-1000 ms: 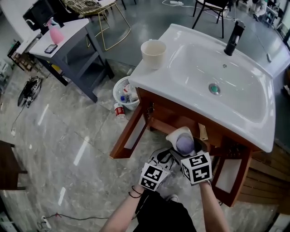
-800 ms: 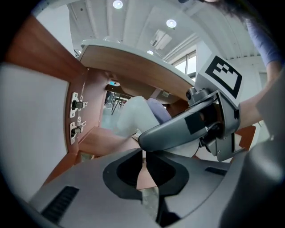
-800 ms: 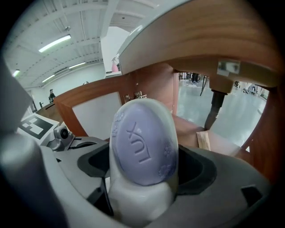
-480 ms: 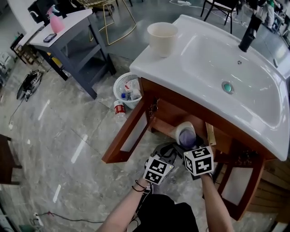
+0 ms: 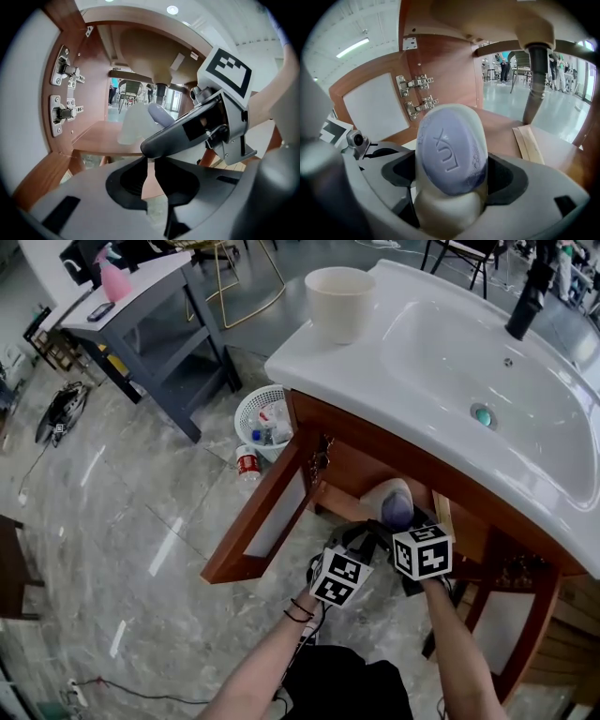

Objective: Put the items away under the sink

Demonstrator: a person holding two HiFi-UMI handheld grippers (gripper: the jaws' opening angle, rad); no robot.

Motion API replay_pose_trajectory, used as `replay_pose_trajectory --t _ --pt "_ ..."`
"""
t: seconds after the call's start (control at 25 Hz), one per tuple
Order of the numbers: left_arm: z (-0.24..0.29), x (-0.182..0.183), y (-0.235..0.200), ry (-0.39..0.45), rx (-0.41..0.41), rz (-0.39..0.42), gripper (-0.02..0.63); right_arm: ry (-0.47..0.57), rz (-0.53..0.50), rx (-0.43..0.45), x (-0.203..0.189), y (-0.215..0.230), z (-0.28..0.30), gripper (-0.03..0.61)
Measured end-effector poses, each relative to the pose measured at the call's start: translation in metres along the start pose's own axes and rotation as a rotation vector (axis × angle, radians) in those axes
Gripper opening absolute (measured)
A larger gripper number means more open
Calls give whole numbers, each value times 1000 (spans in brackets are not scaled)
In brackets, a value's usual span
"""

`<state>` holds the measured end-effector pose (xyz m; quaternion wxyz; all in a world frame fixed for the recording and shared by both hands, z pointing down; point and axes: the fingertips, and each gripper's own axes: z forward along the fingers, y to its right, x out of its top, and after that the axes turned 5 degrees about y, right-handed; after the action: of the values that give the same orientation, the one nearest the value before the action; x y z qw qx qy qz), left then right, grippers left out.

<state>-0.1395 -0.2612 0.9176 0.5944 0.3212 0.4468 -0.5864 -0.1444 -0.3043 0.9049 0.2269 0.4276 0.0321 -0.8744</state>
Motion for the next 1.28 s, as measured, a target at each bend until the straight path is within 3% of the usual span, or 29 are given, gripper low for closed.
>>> replay_pose_trajectory --t 0.28,0.56,0.8,1.04,1.28 --pt "-10 -2 2 11 -18 -29 43 -80 -64 -71 -13 36 14 434" --pt "-25 -18 23 -17 -77 -20 43 -88 -39 -69 -2 55 28 434" --pt "-30 -23 39 -12 -105 -45 43 -57 -155 -48 12 56 36 434" --pt "-39 -21 39 -7 -98 -46 43 -30 -250 -151 18 54 29 434" --pt "-64 -15 44 -24 -79 -69 43 2 -175 -201 18 45 4 434"
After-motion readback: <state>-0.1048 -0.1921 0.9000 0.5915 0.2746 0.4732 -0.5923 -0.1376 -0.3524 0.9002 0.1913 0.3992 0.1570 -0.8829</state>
